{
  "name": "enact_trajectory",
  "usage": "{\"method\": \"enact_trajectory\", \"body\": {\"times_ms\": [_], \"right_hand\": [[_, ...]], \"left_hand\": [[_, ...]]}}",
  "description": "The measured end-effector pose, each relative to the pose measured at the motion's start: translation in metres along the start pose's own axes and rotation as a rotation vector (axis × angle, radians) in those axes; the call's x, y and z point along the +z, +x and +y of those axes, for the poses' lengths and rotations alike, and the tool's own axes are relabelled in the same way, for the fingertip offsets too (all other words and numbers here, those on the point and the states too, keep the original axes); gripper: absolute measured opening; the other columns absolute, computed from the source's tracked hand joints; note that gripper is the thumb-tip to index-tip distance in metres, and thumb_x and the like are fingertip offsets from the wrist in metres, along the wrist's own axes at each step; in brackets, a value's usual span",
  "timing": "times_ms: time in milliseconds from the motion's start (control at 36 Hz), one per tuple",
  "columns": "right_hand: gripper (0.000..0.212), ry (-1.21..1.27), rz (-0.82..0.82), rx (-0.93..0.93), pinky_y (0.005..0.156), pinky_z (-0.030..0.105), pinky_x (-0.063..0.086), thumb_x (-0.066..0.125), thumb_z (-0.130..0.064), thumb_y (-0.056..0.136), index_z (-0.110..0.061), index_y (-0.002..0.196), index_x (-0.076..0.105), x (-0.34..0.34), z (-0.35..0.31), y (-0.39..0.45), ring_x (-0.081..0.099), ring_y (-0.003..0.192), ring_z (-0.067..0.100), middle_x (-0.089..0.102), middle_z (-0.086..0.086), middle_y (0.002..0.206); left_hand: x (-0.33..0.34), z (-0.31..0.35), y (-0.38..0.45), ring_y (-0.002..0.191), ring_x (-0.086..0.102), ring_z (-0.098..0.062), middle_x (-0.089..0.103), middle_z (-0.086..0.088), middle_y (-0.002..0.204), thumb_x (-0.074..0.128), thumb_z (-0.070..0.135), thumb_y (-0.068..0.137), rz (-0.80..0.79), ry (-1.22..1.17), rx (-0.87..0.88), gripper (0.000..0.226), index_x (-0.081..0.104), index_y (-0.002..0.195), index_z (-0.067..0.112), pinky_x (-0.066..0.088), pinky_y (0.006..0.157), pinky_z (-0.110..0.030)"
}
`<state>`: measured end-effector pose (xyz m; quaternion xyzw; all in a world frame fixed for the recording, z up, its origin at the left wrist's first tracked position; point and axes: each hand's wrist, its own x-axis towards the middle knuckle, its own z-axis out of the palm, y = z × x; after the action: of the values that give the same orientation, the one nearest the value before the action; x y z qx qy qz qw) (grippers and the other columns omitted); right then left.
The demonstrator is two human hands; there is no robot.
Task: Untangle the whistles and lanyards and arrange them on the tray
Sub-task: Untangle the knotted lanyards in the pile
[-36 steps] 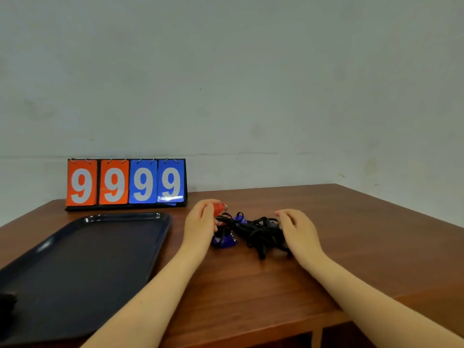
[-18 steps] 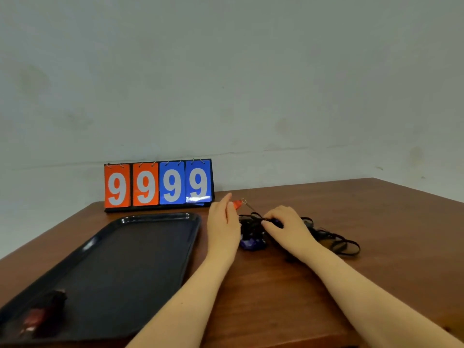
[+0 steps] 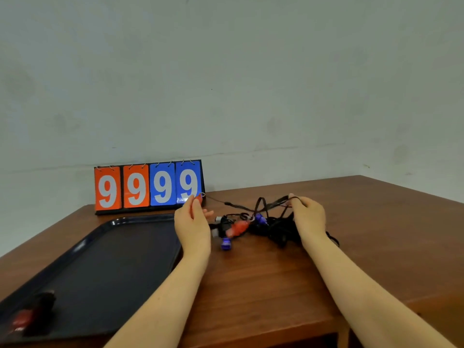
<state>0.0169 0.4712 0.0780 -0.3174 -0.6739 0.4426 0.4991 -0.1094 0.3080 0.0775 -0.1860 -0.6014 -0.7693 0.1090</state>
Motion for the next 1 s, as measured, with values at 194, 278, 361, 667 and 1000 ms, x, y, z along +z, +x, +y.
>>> {"method": "enact_trajectory", "body": {"times_ms": [194, 278, 361, 667, 1000], "right_hand": [[0.026, -0.331, -0.097, -0.014, 0.068, 0.033, 0.048, 0.049, -0.026, 0.095, -0.017, 0.086, 0.072, 0.004, 0.018, 0.009, 0.059, 0.100, 0.027, 0.068, 0.004, 0.092], [0.033, -0.263, -0.198, -0.062, 0.099, 0.038, 0.045, 0.051, -0.016, 0.090, -0.020, 0.121, 0.062, 0.007, 0.008, 0.002, 0.044, 0.127, 0.022, 0.055, 0.002, 0.129], [0.045, -0.196, -0.159, -0.271, 0.112, 0.037, 0.029, 0.051, -0.013, 0.090, -0.022, 0.134, 0.052, 0.005, -0.006, -0.010, 0.034, 0.133, 0.012, 0.044, -0.004, 0.136], [0.053, -0.672, -0.625, -0.697, 0.107, 0.035, 0.032, 0.051, -0.048, 0.093, -0.032, 0.142, 0.042, 0.047, -0.004, -0.042, 0.042, 0.121, 0.010, 0.055, -0.008, 0.124], [0.022, 0.052, -0.470, 0.153, 0.089, 0.029, 0.044, 0.055, -0.022, 0.094, -0.001, 0.092, 0.064, 0.017, -0.032, -0.026, 0.059, 0.101, 0.025, 0.060, 0.018, 0.096]], "left_hand": [[0.002, 0.001, -0.001, 0.090, 0.066, -0.013, 0.063, 0.001, 0.107, 0.043, 0.025, 0.102, -0.062, -0.028, 0.003, 0.016, 0.058, 0.108, 0.028, 0.048, 0.066, -0.015], [0.002, 0.006, -0.003, 0.077, 0.064, -0.007, 0.064, 0.009, 0.099, 0.042, 0.020, 0.102, -0.091, -0.042, 0.009, 0.018, 0.059, 0.105, 0.027, 0.047, 0.063, -0.014], [0.002, 0.011, -0.007, 0.075, 0.064, -0.007, 0.065, 0.008, 0.095, 0.041, 0.018, 0.102, -0.114, -0.071, 0.022, 0.022, 0.060, 0.099, 0.029, 0.049, 0.061, -0.012], [0.001, 0.020, -0.017, 0.067, 0.065, -0.004, 0.067, 0.005, 0.081, 0.060, 0.021, 0.093, -0.230, -0.069, 0.126, 0.006, 0.065, 0.091, 0.020, 0.051, 0.061, -0.013], [-0.005, 0.010, -0.011, 0.080, 0.066, -0.009, 0.066, 0.006, 0.083, 0.065, 0.023, 0.090, -0.098, 0.106, 0.062, 0.014, 0.059, 0.081, 0.032, 0.045, 0.066, -0.014]]}}
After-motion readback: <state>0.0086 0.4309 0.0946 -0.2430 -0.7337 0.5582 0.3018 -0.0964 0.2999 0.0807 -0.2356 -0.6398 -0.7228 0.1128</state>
